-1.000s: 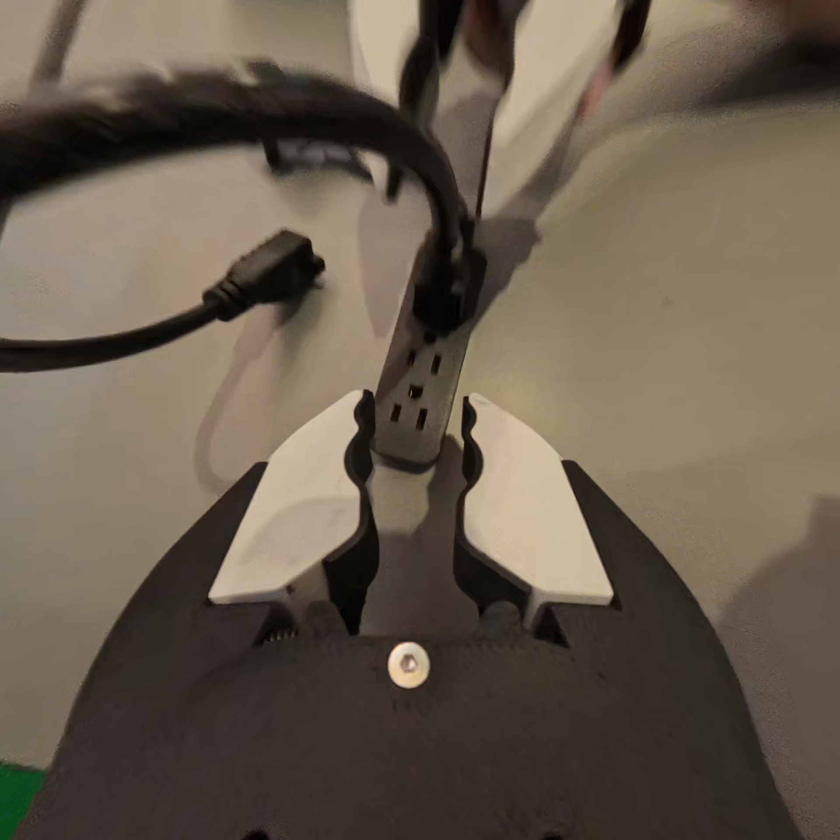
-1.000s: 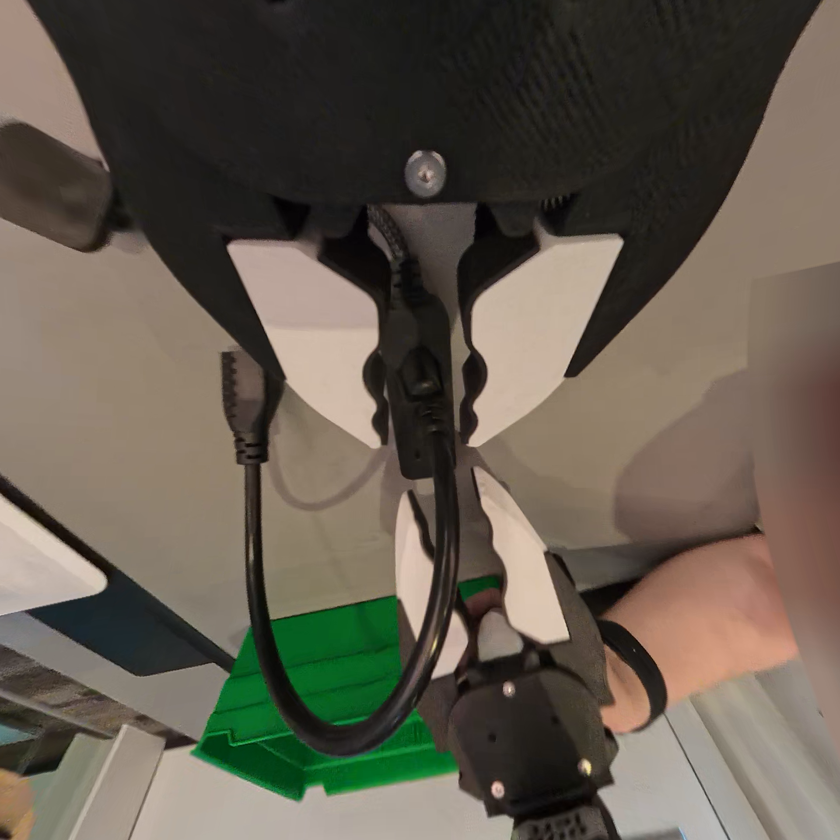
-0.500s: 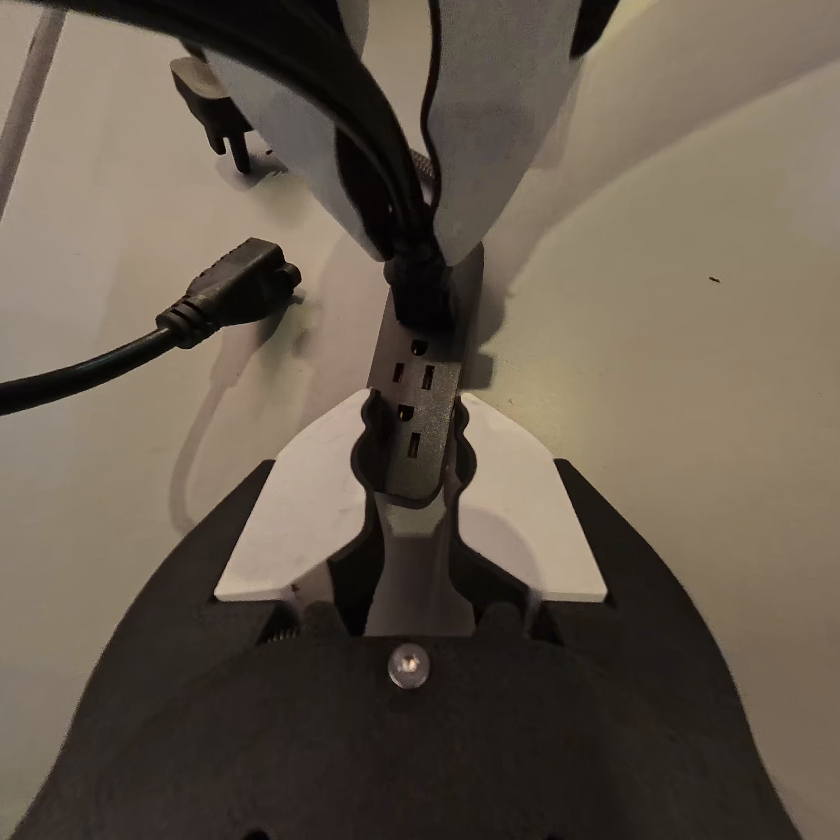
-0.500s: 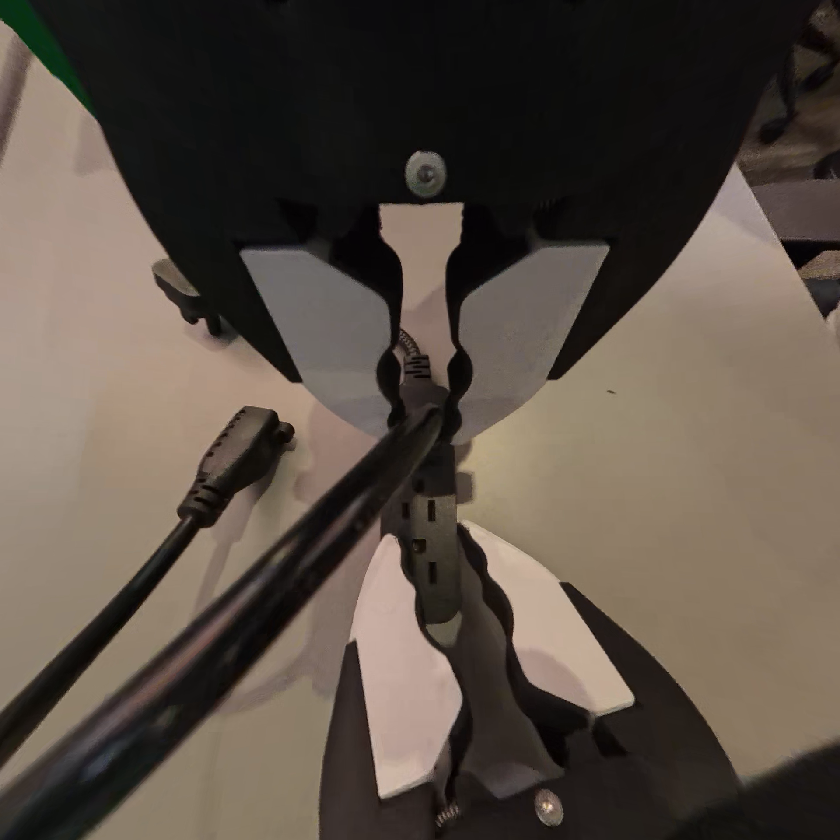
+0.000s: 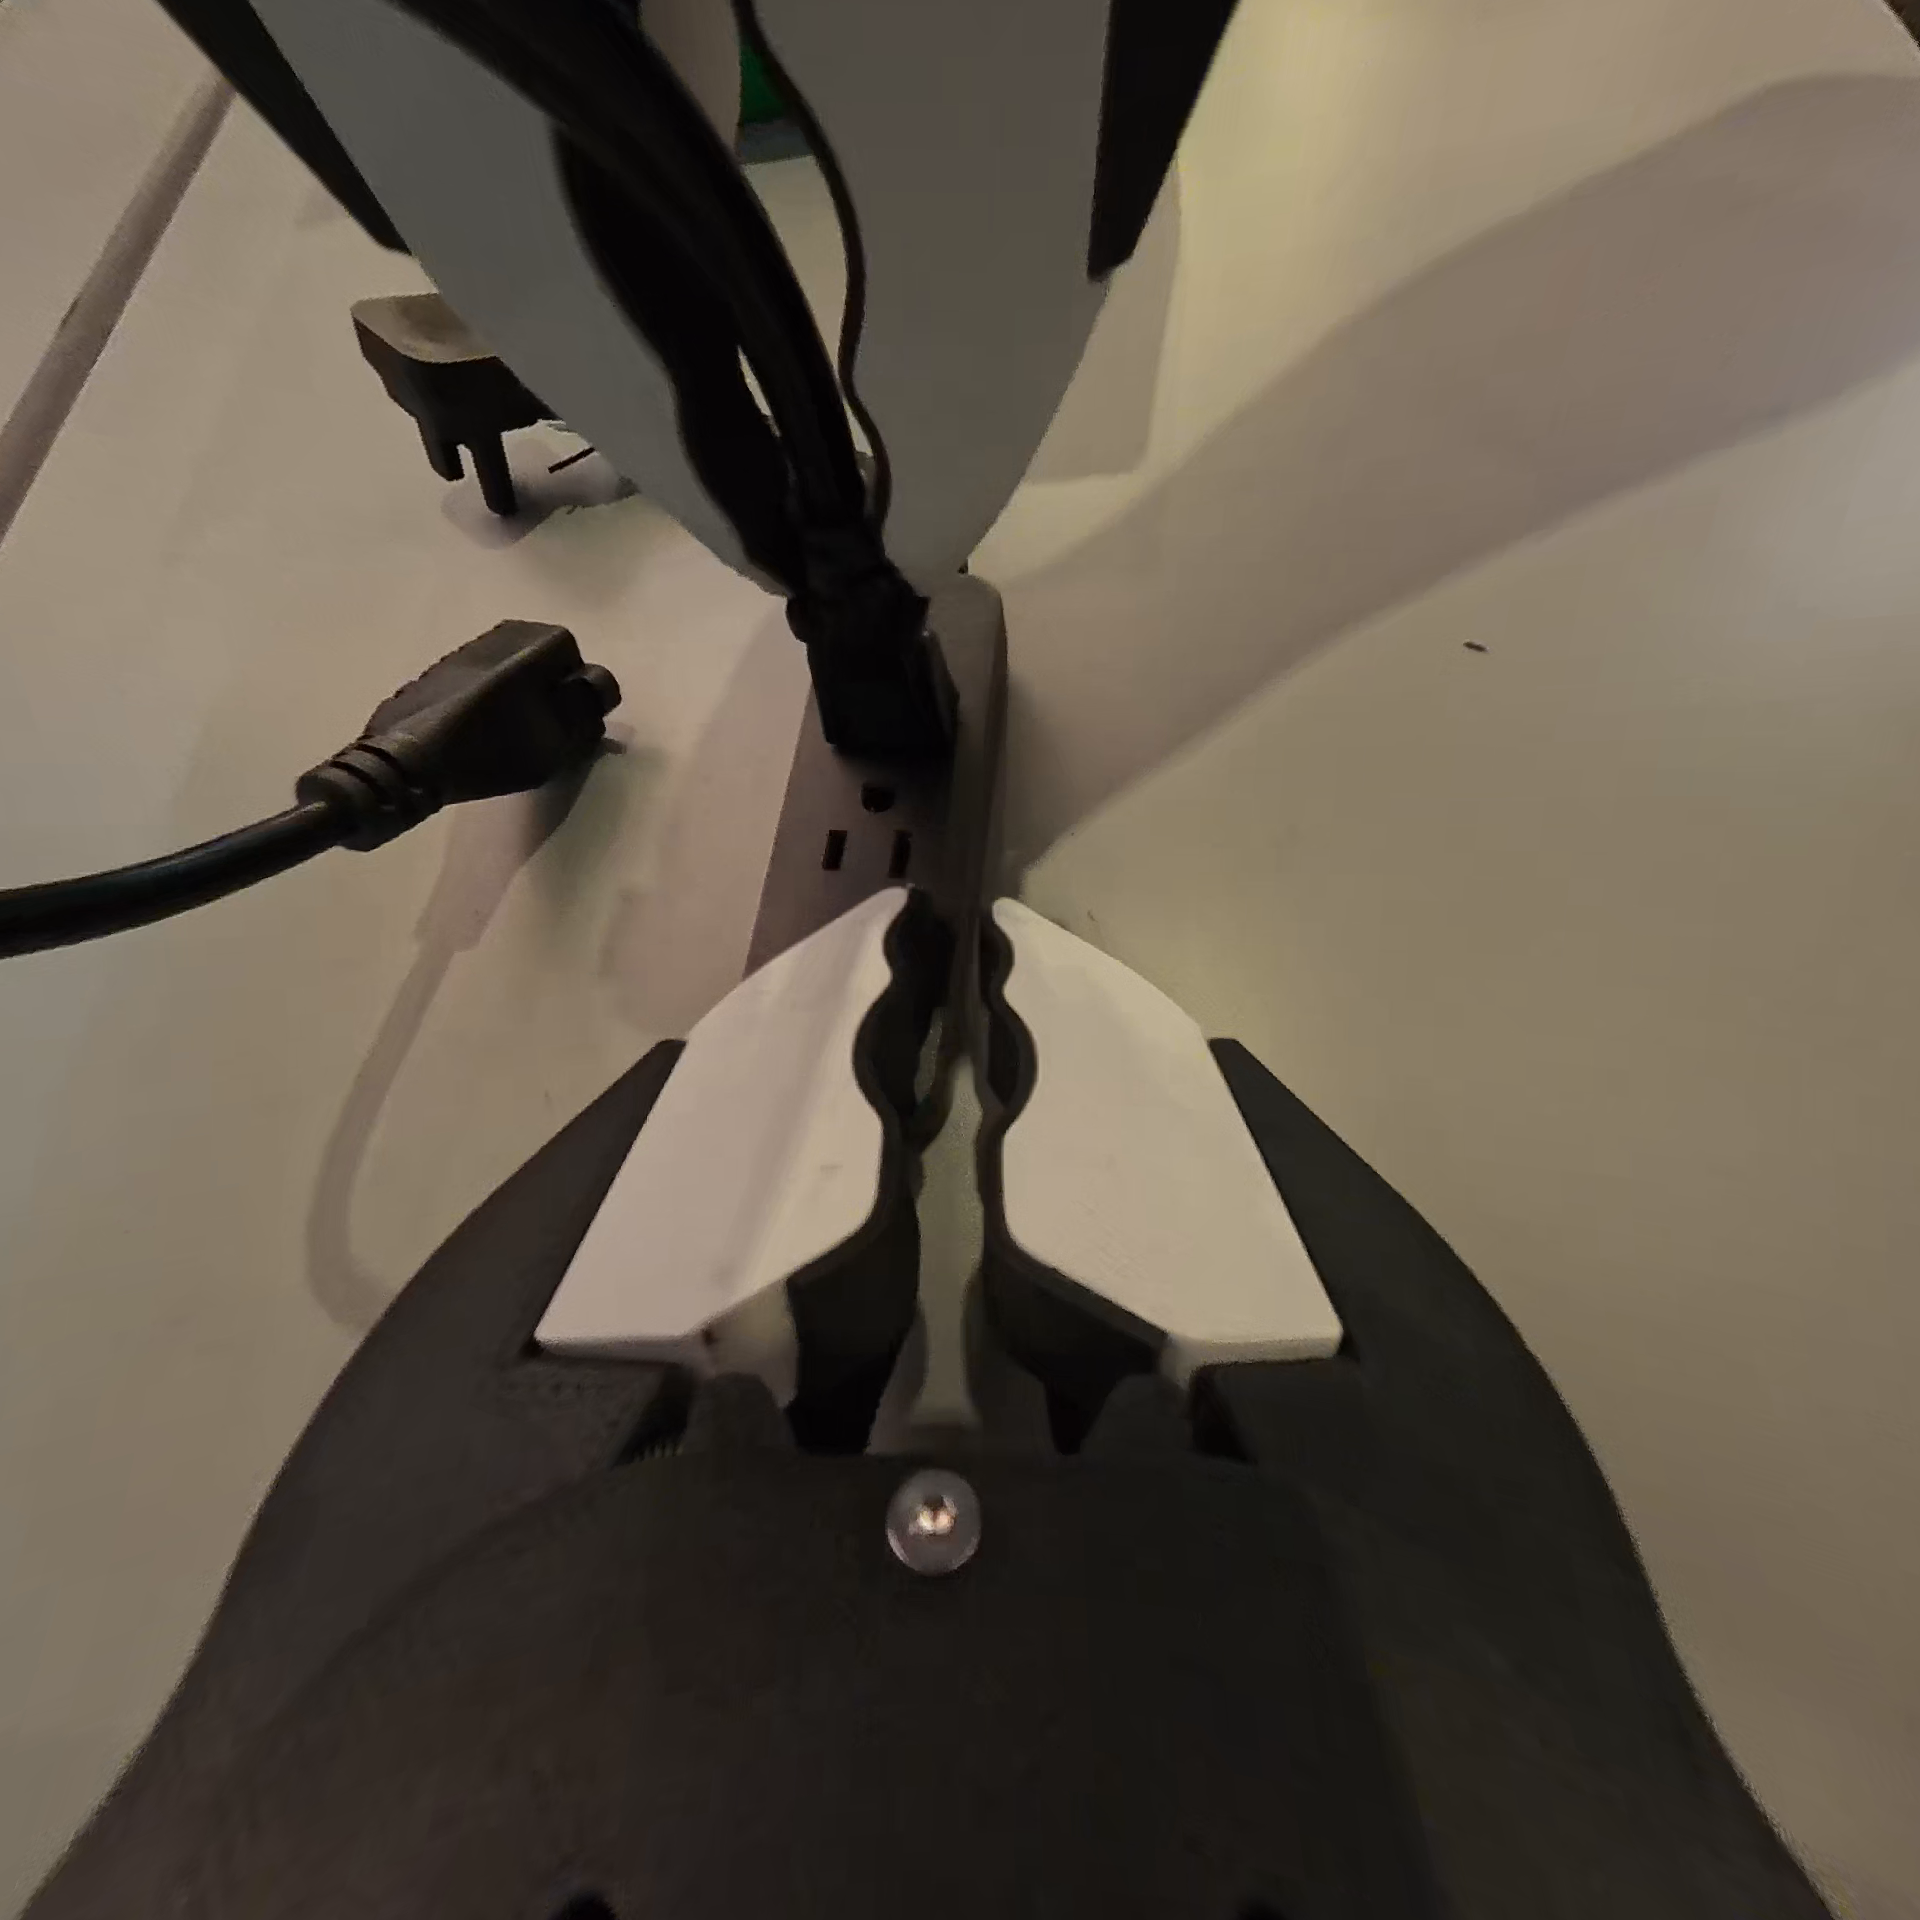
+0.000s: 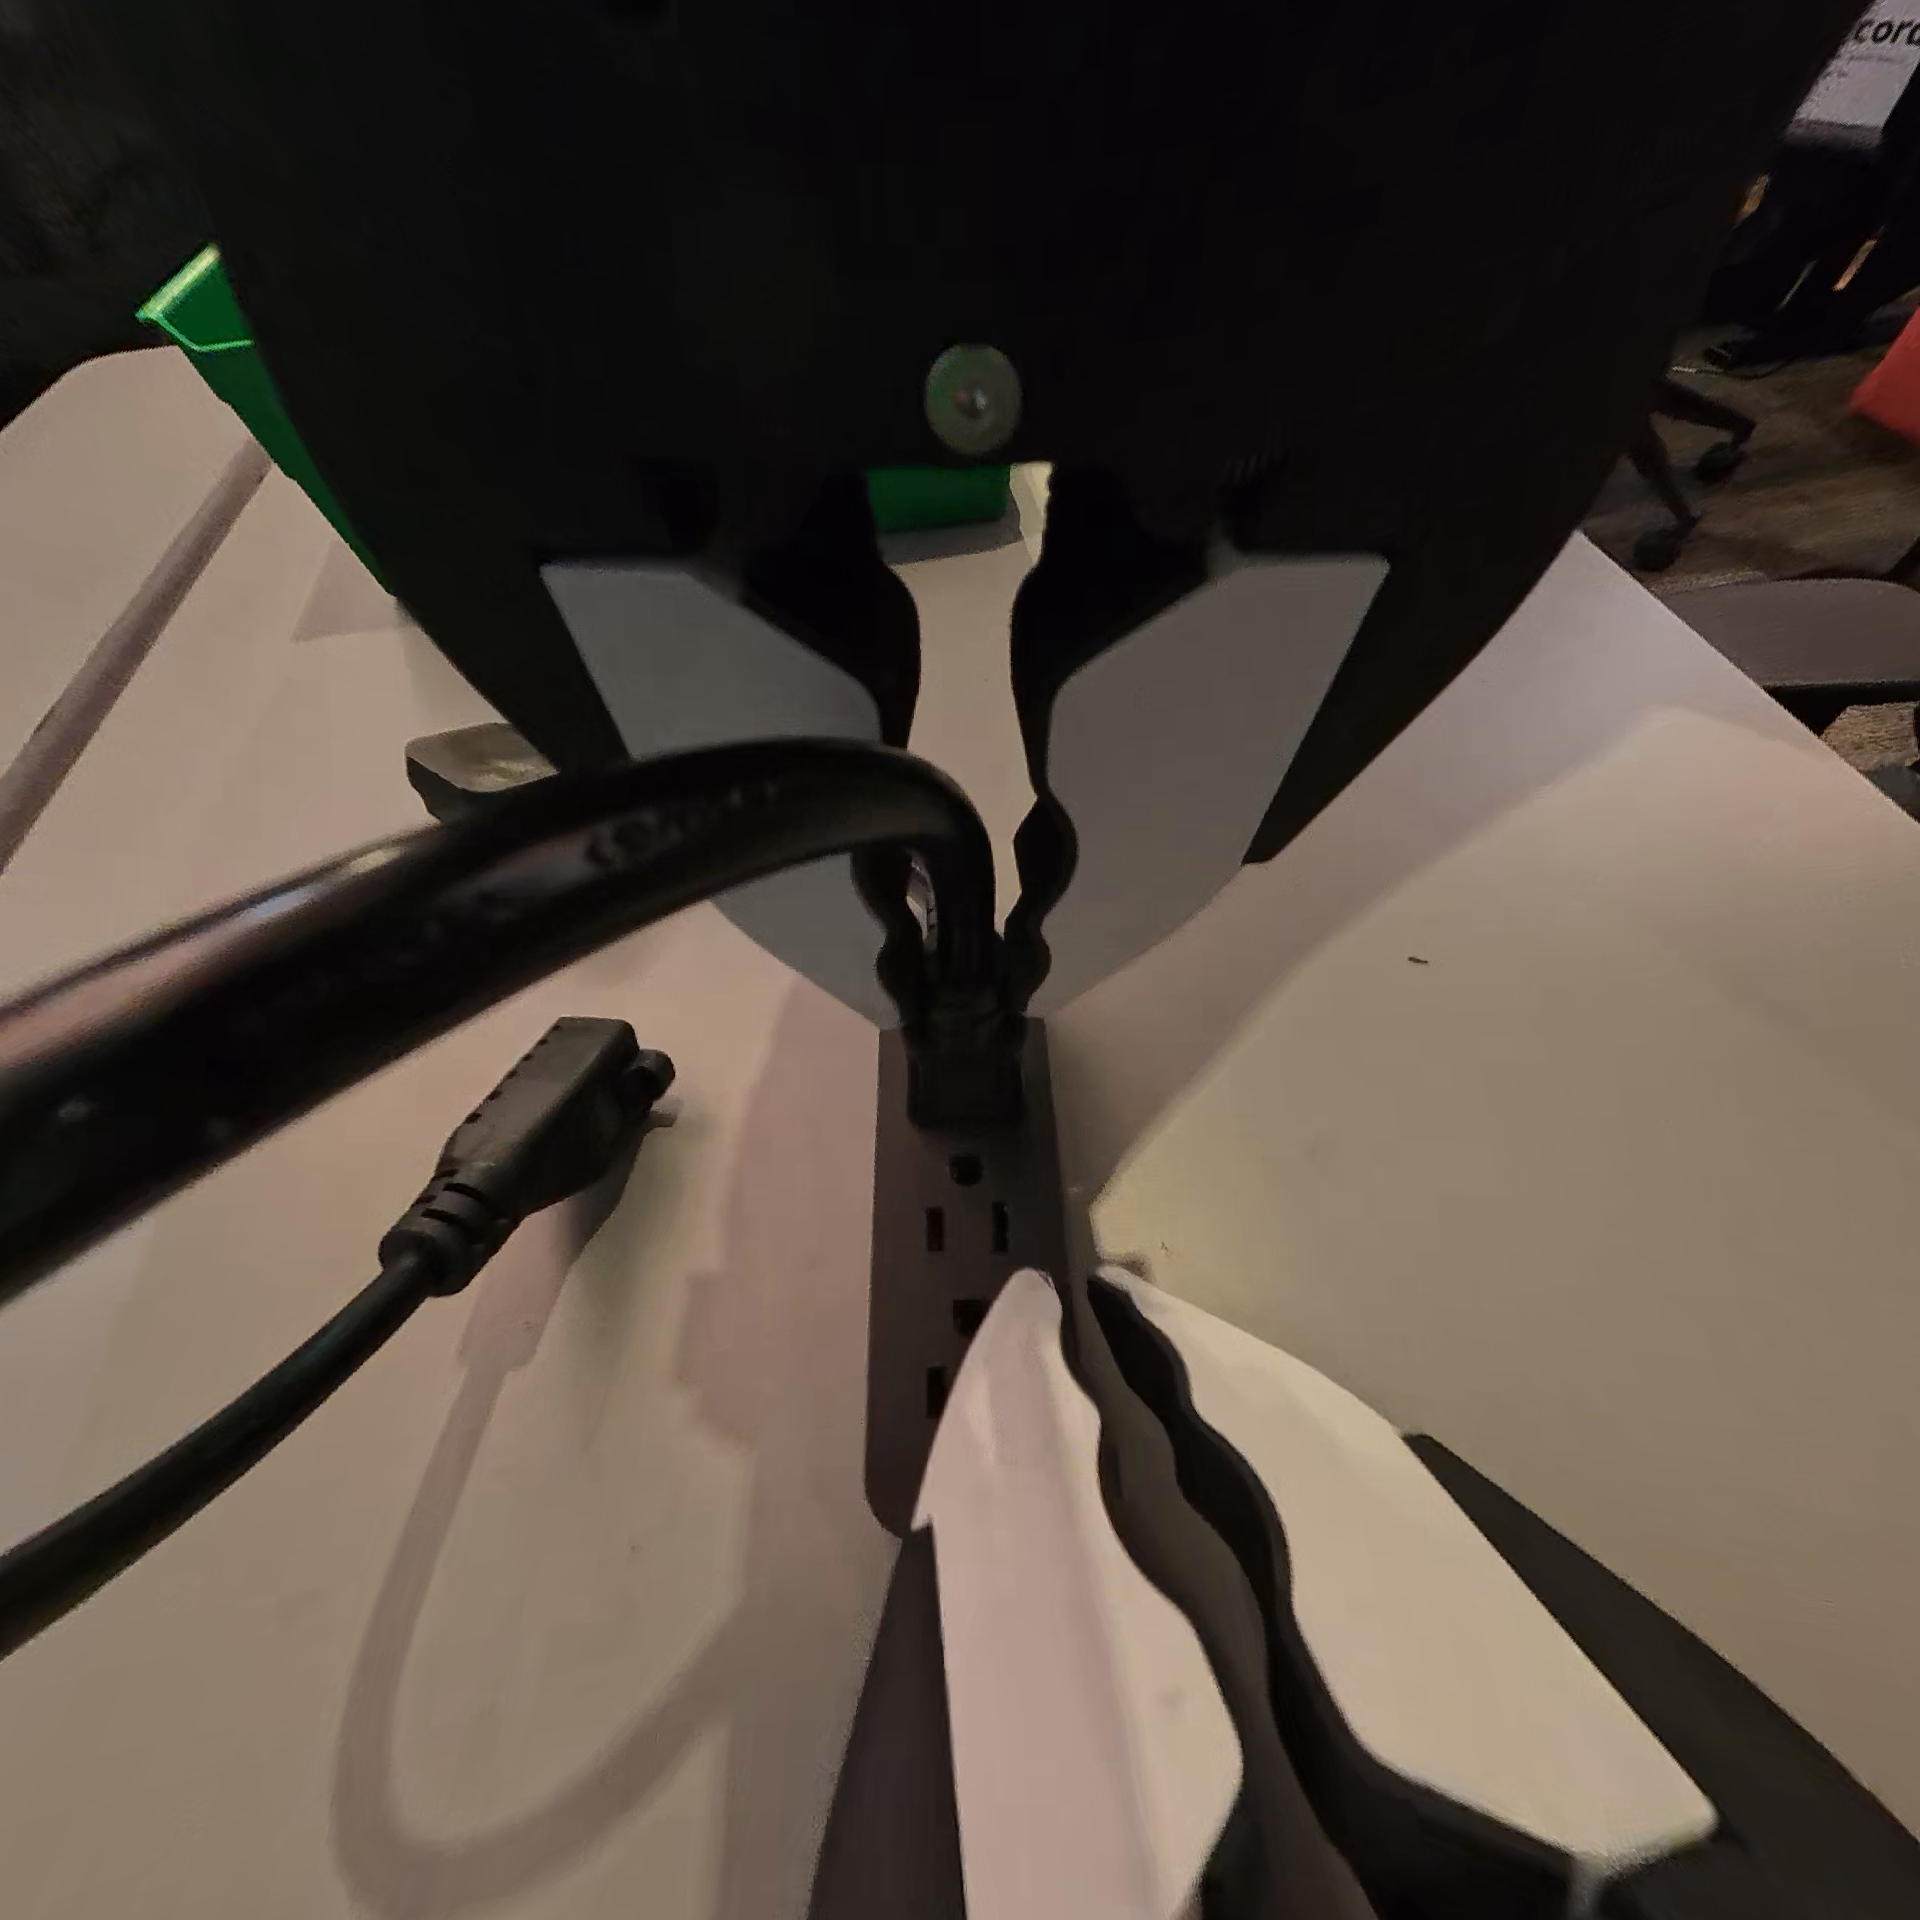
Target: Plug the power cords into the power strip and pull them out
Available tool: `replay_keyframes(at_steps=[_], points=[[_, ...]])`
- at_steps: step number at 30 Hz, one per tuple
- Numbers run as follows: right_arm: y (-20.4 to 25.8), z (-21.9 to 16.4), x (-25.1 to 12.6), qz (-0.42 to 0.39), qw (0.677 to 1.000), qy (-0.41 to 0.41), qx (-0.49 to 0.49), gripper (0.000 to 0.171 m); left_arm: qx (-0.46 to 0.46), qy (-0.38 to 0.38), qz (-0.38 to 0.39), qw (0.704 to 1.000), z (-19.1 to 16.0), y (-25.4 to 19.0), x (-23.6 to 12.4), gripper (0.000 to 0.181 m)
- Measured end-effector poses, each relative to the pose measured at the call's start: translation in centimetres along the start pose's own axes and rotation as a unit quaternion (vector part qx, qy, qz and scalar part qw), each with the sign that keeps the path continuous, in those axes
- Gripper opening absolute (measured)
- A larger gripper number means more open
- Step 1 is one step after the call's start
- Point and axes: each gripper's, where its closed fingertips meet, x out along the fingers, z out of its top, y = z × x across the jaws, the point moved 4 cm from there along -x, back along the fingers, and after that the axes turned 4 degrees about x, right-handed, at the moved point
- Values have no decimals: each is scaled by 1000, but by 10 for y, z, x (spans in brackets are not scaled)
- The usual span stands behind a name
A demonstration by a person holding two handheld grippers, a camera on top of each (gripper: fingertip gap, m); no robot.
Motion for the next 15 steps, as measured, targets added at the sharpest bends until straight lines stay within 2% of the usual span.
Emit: replay_keyframes(at_steps=[3,5,11,15], points=[[-1,-1,0,7,1000,-9,14,17,-23,9,1,1000,-3,1,-3,29],[-2,-1,0,13,1000,-12,16,17,-34,24,7,999,-6,5,-7,34],[-3,1,1,19,999,-1,28,17,-67,53,-25,996,-8,0,-24,32],[-2,1,1,8,1000,-10,27,17,-120,-8,-15,993,9,2,-35,31]])
